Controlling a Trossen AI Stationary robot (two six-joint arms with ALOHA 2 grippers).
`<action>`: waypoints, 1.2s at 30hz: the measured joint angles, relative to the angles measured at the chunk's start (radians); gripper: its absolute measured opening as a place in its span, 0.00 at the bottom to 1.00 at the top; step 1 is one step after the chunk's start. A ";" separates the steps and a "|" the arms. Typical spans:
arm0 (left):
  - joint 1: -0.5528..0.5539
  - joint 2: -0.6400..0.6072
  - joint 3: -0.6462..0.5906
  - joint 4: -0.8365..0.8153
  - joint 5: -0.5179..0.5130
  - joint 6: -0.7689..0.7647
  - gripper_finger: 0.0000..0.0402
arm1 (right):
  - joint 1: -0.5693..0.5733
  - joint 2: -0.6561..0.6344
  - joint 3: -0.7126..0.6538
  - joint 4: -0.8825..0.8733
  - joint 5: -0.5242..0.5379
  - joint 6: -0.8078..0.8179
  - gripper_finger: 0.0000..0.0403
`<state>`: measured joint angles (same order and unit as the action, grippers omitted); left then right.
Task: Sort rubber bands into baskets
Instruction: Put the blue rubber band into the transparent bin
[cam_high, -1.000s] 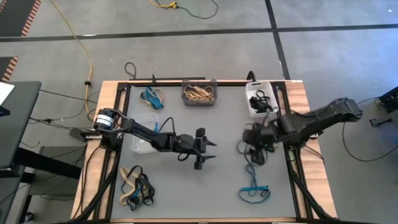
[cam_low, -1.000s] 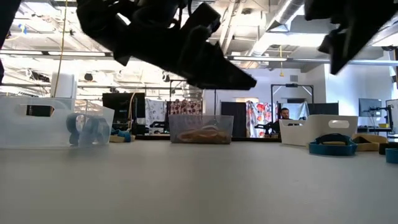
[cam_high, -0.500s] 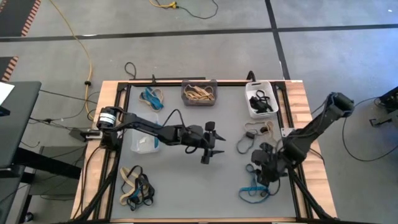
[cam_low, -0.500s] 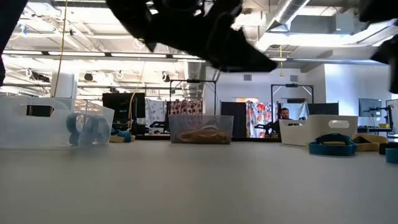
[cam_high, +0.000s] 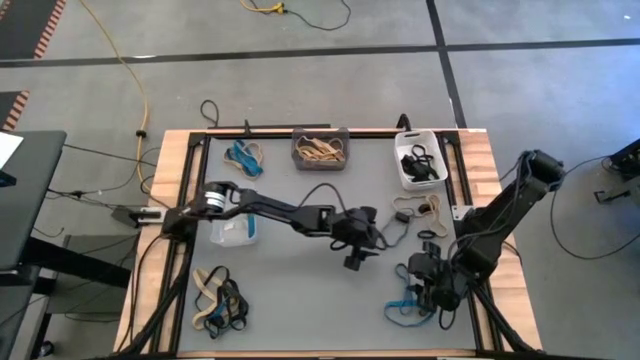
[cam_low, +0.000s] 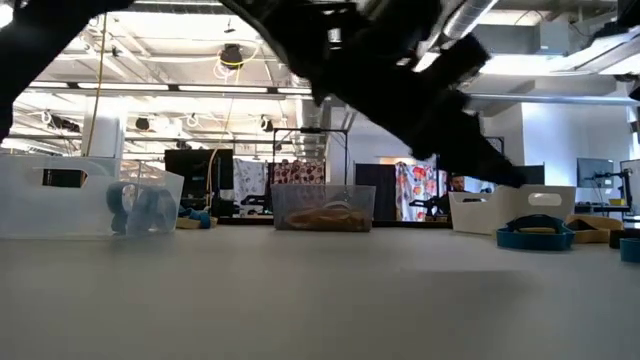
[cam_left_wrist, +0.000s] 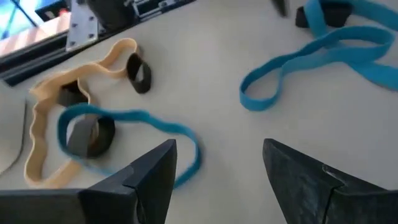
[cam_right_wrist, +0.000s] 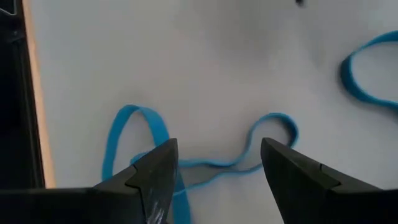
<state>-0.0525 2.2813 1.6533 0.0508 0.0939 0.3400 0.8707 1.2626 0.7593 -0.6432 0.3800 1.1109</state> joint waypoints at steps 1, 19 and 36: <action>0.001 0.020 0.034 -0.030 0.001 0.013 0.57 | 0.003 0.002 0.000 0.004 0.002 0.000 0.65; 0.081 0.245 0.376 -0.368 0.171 -0.031 0.47 | 0.124 0.003 0.000 0.009 0.172 0.141 0.65; 0.052 0.158 0.374 -0.572 0.036 0.101 0.00 | 0.115 0.003 0.000 -0.009 0.241 0.109 0.65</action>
<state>-0.0009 2.4390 2.0270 -0.5211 0.1303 0.4409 0.9859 1.2652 0.7597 -0.6521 0.6212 1.2194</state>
